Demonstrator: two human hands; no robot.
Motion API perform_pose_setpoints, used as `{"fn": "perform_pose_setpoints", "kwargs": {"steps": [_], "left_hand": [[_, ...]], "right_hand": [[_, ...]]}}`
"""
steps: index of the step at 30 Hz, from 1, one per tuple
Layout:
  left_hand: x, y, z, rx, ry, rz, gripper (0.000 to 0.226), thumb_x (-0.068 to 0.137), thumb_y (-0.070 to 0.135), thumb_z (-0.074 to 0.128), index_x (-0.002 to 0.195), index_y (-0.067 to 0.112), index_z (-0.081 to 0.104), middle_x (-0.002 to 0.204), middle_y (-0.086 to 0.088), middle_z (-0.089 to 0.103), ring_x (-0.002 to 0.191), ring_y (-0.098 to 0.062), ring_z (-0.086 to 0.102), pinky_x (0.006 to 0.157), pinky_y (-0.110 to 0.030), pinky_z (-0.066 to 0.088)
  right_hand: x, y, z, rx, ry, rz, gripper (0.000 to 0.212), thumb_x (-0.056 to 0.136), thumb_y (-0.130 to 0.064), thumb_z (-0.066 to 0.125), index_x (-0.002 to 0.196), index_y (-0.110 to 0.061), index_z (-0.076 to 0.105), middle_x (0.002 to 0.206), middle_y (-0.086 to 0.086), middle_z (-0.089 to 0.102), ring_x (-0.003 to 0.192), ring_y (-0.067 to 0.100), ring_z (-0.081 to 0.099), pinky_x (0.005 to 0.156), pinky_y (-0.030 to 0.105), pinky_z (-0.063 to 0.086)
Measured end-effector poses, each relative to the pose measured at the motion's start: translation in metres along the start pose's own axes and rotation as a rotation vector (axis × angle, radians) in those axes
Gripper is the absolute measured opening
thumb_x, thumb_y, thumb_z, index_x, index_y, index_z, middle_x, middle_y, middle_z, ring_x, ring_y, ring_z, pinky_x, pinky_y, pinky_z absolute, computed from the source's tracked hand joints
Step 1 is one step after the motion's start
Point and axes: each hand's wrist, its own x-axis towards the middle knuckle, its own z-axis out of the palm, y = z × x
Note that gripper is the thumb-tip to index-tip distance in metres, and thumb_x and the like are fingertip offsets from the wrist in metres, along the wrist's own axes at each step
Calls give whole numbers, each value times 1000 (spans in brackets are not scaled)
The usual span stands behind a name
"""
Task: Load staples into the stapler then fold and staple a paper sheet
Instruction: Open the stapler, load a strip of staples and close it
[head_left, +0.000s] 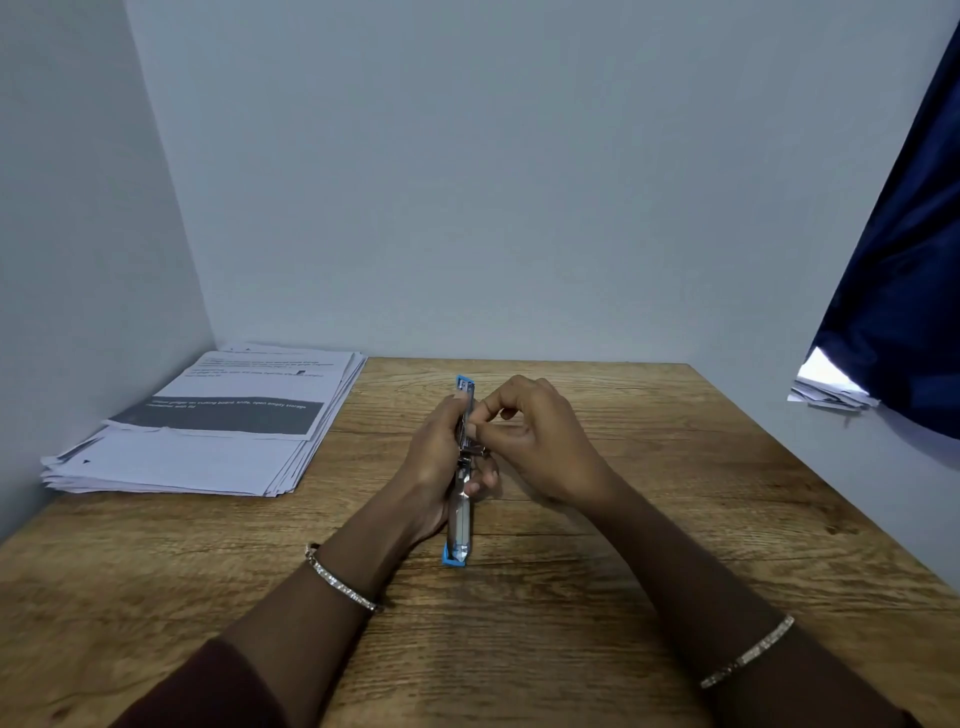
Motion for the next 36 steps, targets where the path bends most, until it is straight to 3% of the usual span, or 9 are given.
{"fn": "perform_pose_setpoints", "kwargs": {"steps": [4, 8, 12, 16, 19, 22, 25, 30, 36], "left_hand": [[2, 0, -4, -73, 14, -23, 39, 105, 39, 36, 96, 7, 55, 49, -16, 61, 25, -17, 39, 30, -15, 30], [5, 0, -5, -143, -24, -25, 26, 105, 34, 34, 96, 12, 44, 96, -27, 76, 27, -18, 45, 29, -14, 30], [7, -2, -5, -116, -2, -25, 28, 106, 36, 34, 99, 12, 46, 85, -21, 77, 29, -15, 43, 28, -15, 28], [8, -3, -6, -113, 11, -13, 30, 107, 37, 37, 99, 10, 50, 73, -15, 74, 31, -13, 44, 28, -15, 30], [7, -3, -7, -120, 8, -11, 30, 107, 35, 36, 100, 9, 50, 71, -14, 73, 31, -13, 45, 28, -15, 31], [7, -3, -7, -127, 9, -13, 30, 107, 35, 37, 100, 9, 51, 70, -13, 73, 32, -13, 46, 29, -14, 32], [8, -4, -7, -139, 13, -20, 30, 107, 35, 38, 99, 10, 52, 67, -12, 71, 33, -13, 46, 29, -15, 31], [10, -4, -6, -168, 4, -30, 30, 107, 35, 38, 97, 10, 52, 64, -11, 69, 32, -13, 45, 29, -14, 31], [12, -5, -7, -186, -6, -36, 30, 107, 34, 38, 98, 9, 53, 65, -12, 68, 33, -14, 45, 30, -15, 31]], "right_hand": [[4, 7, -7, 428, 23, 128, 7, 90, -18, 73, 88, -12, 73, 92, 0, 66, 89, 20, 73, 67, 25, 59], [12, 20, -21, 633, 136, 229, 12, 91, -16, 73, 91, -4, 75, 88, -2, 72, 82, 5, 68, 68, 18, 53], [15, 29, -36, 992, 221, 366, 8, 89, -1, 70, 85, 2, 75, 90, 14, 79, 91, 23, 77, 67, 20, 57], [12, 33, -40, 1161, 291, 473, 6, 86, 8, 66, 82, 9, 71, 77, 16, 76, 77, 23, 78, 64, 19, 59], [10, 36, -46, 954, 305, 497, 10, 81, 10, 69, 73, 5, 68, 69, 14, 70, 62, 20, 72, 60, 21, 58], [3, 47, -57, 261, 242, 437, 7, 73, 4, 72, 73, -3, 69, 60, 8, 70, 49, 12, 66, 56, 21, 55], [-1, 56, -63, -126, 99, 451, 17, 73, -2, 72, 86, -13, 74, 71, 2, 70, 64, 13, 67, 62, 21, 51], [0, 62, -65, -272, -42, 476, 15, 77, -4, 83, 90, -11, 83, 91, 7, 79, 92, 15, 70, 82, 24, 53], [-2, 62, -68, -257, -66, 493, 17, 72, -7, 88, 88, -10, 83, 77, 5, 74, 82, 13, 63, 81, 26, 51]]}}
